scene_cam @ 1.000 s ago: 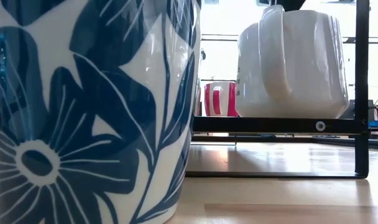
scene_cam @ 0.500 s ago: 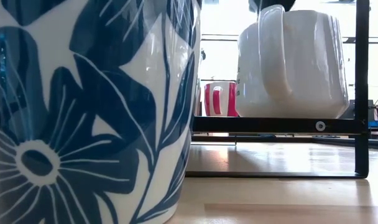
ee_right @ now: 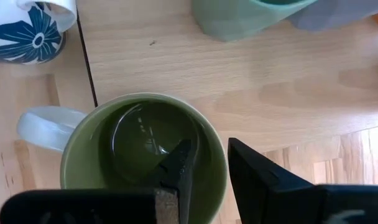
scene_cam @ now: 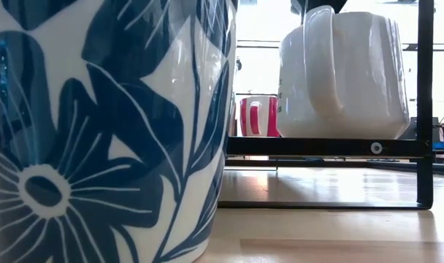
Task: Place coffee mugs
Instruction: Adjust the mugs on the shelf
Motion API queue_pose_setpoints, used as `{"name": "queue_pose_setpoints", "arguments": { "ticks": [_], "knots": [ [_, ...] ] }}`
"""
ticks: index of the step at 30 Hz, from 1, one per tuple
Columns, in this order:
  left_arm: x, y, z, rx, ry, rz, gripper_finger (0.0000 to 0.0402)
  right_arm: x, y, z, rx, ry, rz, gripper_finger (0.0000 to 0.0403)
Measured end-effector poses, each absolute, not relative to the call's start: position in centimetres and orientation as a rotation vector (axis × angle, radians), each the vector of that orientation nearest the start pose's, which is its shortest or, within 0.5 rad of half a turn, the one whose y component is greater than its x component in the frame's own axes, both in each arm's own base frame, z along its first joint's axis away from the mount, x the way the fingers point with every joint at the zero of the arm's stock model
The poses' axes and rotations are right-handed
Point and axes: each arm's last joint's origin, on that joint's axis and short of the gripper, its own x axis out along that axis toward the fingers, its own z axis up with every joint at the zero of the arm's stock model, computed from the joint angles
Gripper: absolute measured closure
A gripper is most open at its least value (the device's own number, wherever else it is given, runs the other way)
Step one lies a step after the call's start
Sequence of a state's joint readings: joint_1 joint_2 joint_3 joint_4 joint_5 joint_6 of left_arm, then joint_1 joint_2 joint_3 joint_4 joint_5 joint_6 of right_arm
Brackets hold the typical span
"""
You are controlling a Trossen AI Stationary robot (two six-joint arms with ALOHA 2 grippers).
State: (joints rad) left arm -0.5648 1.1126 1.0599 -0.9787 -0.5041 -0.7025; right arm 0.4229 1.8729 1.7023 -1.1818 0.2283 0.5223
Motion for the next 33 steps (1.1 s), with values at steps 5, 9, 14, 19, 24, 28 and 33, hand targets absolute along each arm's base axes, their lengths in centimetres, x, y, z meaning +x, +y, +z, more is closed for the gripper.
{"name": "queue_pose_setpoints", "arguments": {
  "ticks": [5, 9, 14, 19, 24, 28, 33],
  "knots": [
    [17.5, -9.5, 30.7, -0.132, 0.842, 0.251, 0.0241, 34.4, 14.6, 27.8, 0.016, 1.261, -0.167, 0.0323],
    [17.5, -9.5, 30.8, -0.132, 0.841, 0.250, 0.0241, 34.8, 14.8, 27.0, -0.009, 1.280, -0.161, 0.0323],
    [17.6, -9.5, 30.8, -0.134, 0.839, 0.250, 0.0241, 35.0, 14.8, 26.6, -0.028, 1.286, -0.162, 0.0323],
    [17.6, -9.5, 30.8, -0.134, 0.839, 0.250, 0.0241, 35.1, 14.9, 26.6, -0.033, 1.275, -0.148, 0.0325],
    [17.6, -9.5, 30.8, -0.134, 0.840, 0.250, 0.0241, 35.3, 14.9, 26.3, -0.034, 1.281, -0.138, 0.0343],
    [17.6, -9.5, 30.8, -0.134, 0.839, 0.250, 0.0241, 35.5, 14.9, 26.0, -0.014, 1.292, -0.120, 0.0367],
    [17.6, -9.5, 30.8, -0.134, 0.840, 0.250, 0.0241, 35.9, 15.0, 25.9, -0.001, 1.271, -0.114, 0.0398]
  ]
}}
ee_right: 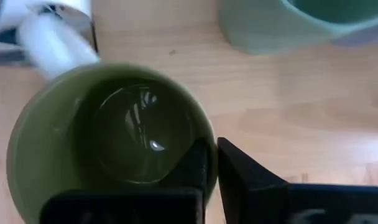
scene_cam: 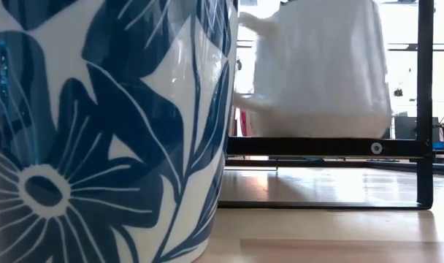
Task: Place coffee mugs
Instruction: Adjust the mugs on the shelf
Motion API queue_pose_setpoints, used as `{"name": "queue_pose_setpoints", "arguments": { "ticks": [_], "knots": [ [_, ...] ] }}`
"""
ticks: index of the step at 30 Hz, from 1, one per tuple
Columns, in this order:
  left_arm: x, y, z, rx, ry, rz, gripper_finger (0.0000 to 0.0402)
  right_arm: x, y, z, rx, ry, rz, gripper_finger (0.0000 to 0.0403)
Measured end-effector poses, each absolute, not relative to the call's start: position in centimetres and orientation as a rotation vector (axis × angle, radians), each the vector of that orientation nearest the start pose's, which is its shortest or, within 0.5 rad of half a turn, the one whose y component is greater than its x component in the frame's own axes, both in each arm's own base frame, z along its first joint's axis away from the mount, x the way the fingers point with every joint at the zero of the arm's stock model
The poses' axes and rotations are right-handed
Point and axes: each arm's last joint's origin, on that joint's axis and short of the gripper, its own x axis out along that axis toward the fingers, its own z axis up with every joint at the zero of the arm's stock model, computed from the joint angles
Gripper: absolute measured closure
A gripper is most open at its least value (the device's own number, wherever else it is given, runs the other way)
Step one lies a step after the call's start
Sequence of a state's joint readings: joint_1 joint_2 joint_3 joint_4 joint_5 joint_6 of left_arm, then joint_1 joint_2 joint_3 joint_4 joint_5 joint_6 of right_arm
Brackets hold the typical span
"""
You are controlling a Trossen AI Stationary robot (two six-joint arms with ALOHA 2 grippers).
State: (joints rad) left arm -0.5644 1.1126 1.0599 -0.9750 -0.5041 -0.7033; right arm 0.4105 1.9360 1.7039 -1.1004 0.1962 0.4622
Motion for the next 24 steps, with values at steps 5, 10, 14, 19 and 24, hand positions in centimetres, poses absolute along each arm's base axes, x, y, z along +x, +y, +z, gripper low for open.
{"name": "queue_pose_setpoints", "arguments": {
  "ticks": [5, 10, 14, 19, 24],
  "knots": [
    [17.6, -9.5, 30.8, -0.134, 0.839, 0.250, 0.0241, 36.3, 14.8, 25.8, 0.011, 1.251, -0.117, 0.0399],
    [17.6, -9.5, 30.8, -0.134, 0.840, 0.250, 0.0241, 36.5, 14.3, 25.9, 0.027, 1.249, -0.125, 0.0401],
    [17.6, -9.5, 30.8, -0.136, 0.839, 0.251, 0.0241, 36.8, 13.7, 25.9, 0.035, 1.246, -0.141, 0.0402],
    [17.6, -9.5, 30.8, -0.136, 0.839, 0.251, 0.0241, 36.9, 13.2, 25.8, 0.035, 1.253, -0.135, 0.0402],
    [17.6, -9.5, 30.7, -0.135, 0.840, 0.251, 0.0241, 37.0, 13.0, 25.9, 0.059, 1.246, -0.149, 0.0402]
  ]
}}
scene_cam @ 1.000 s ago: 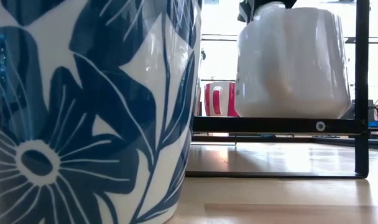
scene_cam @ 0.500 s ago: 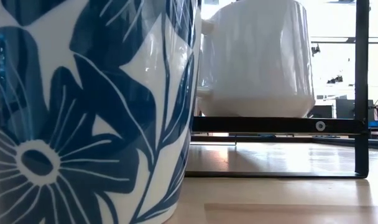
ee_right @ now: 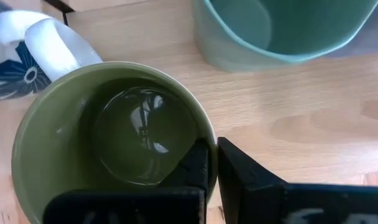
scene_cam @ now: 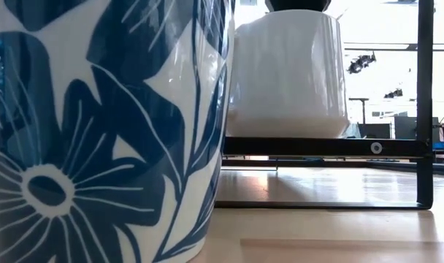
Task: Place coffee mugs
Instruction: Adjust the mugs on the shelf
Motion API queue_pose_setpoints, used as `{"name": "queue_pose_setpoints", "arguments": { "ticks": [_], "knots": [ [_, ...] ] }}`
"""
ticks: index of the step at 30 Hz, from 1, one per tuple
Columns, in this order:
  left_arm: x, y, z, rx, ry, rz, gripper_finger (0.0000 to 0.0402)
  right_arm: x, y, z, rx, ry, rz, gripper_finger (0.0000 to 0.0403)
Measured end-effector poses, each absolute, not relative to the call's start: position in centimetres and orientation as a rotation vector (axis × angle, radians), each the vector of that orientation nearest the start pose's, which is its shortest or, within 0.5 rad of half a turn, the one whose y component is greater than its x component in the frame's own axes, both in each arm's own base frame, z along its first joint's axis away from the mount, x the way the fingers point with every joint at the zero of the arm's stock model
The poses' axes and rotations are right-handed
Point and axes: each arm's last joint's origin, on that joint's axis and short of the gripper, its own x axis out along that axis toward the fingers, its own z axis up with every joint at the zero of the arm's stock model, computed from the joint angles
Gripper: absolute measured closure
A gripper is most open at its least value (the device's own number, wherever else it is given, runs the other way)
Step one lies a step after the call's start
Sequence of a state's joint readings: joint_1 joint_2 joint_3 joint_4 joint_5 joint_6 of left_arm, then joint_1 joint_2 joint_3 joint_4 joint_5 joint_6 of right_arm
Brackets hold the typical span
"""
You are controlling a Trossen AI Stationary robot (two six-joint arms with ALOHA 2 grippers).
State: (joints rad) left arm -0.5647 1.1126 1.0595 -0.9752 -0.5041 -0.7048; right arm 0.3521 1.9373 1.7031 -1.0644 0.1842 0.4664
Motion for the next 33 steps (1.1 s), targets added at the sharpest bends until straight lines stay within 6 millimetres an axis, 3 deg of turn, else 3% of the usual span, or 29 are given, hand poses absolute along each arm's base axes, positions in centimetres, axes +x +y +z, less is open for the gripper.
{"name": "queue_pose_setpoints", "arguments": {
  "ticks": [33],
  "knots": [
    [17.6, -9.5, 30.7, -0.133, 0.840, 0.250, 0.0241, 38.9, 12.4, 26.4, 0.203, 1.092, -0.138, 0.0403]
  ]
}}
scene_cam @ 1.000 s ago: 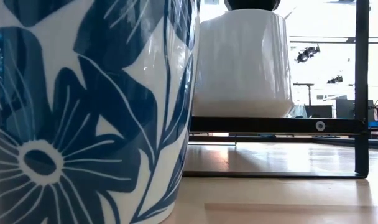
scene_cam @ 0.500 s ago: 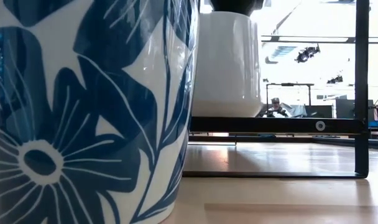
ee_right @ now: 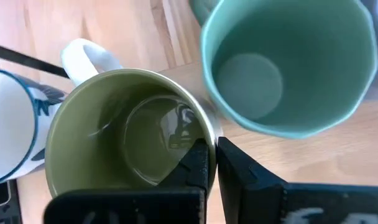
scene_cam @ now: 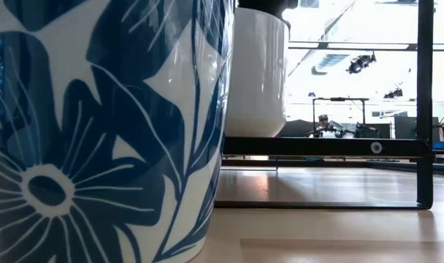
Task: Place coffee mugs
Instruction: Adjust the mugs on the shelf
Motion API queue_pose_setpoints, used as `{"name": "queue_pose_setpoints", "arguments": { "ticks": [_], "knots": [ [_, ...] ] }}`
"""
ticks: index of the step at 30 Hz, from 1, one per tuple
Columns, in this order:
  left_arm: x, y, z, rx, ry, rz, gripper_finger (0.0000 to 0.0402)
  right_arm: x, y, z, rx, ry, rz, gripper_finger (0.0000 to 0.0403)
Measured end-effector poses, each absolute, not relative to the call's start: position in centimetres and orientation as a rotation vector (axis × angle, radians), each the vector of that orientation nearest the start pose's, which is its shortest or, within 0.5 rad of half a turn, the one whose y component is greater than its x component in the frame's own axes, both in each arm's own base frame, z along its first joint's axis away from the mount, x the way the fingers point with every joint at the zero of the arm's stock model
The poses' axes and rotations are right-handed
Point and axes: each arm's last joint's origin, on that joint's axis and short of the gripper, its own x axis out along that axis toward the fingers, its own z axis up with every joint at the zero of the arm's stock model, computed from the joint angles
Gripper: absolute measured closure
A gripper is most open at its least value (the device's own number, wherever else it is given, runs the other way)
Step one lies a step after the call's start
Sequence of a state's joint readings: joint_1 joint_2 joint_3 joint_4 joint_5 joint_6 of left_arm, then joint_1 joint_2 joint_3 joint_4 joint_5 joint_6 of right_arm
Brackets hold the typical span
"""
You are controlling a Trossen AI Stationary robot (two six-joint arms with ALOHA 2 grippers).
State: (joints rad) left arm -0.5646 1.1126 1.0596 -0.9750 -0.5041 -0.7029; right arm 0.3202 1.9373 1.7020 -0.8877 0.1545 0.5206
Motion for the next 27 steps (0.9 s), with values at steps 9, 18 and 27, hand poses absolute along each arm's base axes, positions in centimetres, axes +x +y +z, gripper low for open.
{"name": "queue_pose_setpoints", "arguments": {
  "ticks": [9, 18, 27],
  "knots": [
    [17.6, -9.5, 30.7, -0.133, 0.840, 0.250, 0.0241, 39.7, 12.8, 25.6, 0.229, 1.086, -0.098, 0.0403],
    [17.6, -9.5, 30.8, -0.134, 0.839, 0.250, 0.0241, 40.2, 12.9, 25.1, 0.224, 1.078, -0.102, 0.0403],
    [17.6, -9.5, 30.8, -0.134, 0.839, 0.250, 0.0241, 40.5, 12.5, 25.1, 0.227, 1.061, -0.102, 0.0403]
  ]
}}
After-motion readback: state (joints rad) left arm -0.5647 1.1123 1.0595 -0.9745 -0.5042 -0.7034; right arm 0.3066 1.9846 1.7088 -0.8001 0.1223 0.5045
